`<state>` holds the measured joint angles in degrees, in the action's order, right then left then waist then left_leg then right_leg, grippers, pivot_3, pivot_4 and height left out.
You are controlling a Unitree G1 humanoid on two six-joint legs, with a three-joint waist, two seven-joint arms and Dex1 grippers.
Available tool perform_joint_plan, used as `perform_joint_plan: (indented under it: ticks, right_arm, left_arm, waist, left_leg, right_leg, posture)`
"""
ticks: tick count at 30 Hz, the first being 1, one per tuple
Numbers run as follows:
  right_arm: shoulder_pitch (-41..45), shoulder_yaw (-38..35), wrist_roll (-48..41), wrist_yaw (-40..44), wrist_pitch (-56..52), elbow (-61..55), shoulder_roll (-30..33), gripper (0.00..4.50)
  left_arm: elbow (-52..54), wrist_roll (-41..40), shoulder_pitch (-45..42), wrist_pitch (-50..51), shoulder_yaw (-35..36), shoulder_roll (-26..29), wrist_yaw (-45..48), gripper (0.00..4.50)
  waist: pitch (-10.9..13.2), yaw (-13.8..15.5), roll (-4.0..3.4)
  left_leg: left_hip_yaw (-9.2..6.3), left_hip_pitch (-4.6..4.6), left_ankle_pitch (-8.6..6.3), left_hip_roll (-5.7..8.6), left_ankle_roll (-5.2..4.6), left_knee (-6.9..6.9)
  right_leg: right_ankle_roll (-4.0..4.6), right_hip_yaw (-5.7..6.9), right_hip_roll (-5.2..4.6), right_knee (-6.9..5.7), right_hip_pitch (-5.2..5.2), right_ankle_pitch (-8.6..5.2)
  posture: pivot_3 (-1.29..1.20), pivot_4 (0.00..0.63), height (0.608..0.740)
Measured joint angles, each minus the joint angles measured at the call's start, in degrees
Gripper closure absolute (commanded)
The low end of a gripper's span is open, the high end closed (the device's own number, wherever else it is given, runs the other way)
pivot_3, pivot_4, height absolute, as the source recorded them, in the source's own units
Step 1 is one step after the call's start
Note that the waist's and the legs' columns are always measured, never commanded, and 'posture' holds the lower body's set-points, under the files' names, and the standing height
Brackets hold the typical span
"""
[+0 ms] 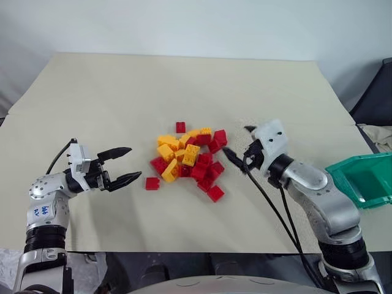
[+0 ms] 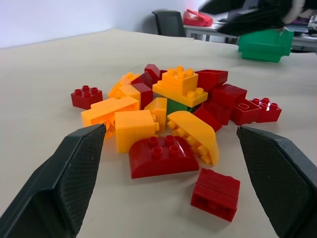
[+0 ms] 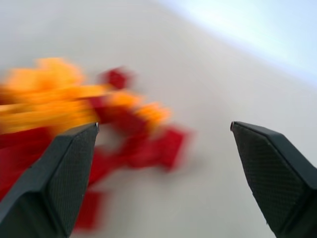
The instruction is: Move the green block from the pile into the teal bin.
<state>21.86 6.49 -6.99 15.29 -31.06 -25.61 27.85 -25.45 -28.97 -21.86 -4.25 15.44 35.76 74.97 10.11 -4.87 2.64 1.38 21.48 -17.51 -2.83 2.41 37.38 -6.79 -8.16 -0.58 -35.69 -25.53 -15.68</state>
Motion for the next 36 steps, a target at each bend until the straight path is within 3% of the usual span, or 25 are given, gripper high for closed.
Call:
perform_joint_plan:
  ticks: [3, 15, 21, 26, 31, 36]
  right_arm:
    - [0.03, 3.09, 9.25, -3.93, 4.42, 3.23, 0.75, 0.41]
    - [-2.23, 4.61, 14.9, -2.17, 8.13, 5.41, -1.41, 4.47]
    - [-1.37, 4.33, 11.02, 3.61, 4.94, 3.14, -3.35, 4.49]
    - [3.63, 4.32, 3.23, 7.87, -9.73, -1.65, -8.88, 4.49]
    - [13.72, 2.51, -9.81, 10.26, -31.05, -0.49, -19.89, 4.49]
    - [17.15, 5.73, -12.66, 10.92, -33.95, 4.87, -22.85, 4.49]
  left_arm:
    - [0.06, -0.03, 0.22, 0.0, 0.01, -0.36, -0.42, 0.0]
    - [0.47, -0.07, 0.38, 0.39, 0.05, -0.5, -1.23, 0.0]
    - [0.47, -0.07, 0.38, 0.47, 0.34, -0.5, -1.45, 0.0]
    - [0.33, -0.07, 0.26, 0.46, 0.43, -0.49, -1.39, 0.0]
    - [-0.05, -0.07, -1.05, 0.39, 0.36, -0.74, -1.3, 0.0]
    - [0.02, -0.07, -0.86, 0.39, 0.49, -0.75, -1.38, 0.0]
  waist:
    - [0.0, -0.07, 0.0]
    - [0.0, -0.05, 0.0]
    - [0.0, -0.1, 0.0]
    - [0.0, -0.05, 0.0]
    - [0.01, -0.17, -0.03]
    - [0.01, -0.16, -0.02]
  left_leg:
    - [0.01, -0.01, 0.0, 0.0, 0.0, -0.03]
    - [0.01, -0.02, 0.0, 0.0, 0.0, -0.03]
    - [0.01, -0.05, 0.0, -0.01, 0.0, -0.01]
    - [-0.02, -0.06, 0.0, -0.03, 0.0, 0.04]
    - [-0.06, -0.09, 0.0, -0.07, 0.0, 0.08]
    - [-0.06, -0.01, 0.0, -0.05, 0.0, 0.02]
  right_leg:
    - [0.0, -0.01, 0.01, 0.0, 0.0, 0.0]
    - [0.01, -0.02, 0.02, -0.03, 0.0, 0.0]
    - [0.01, -0.02, 0.03, -0.1, 0.0, 0.0]
    - [0.01, -0.01, 0.03, -0.18, 0.0, 0.0]
    - [0.04, 0.06, 0.03, -0.27, 0.0, -0.02]
    - [0.04, 0.09, -0.02, -0.18, 0.0, -0.02]
  posture:
    - [0.0, 0.15, 0.74]
    - [0.0, 0.15, 0.74]
    - [0.0, 0.15, 0.74]
    - [0.0, 0.15, 0.74]
    - [0.0, 0.15, 0.74]
    - [0.0, 0.15, 0.74]
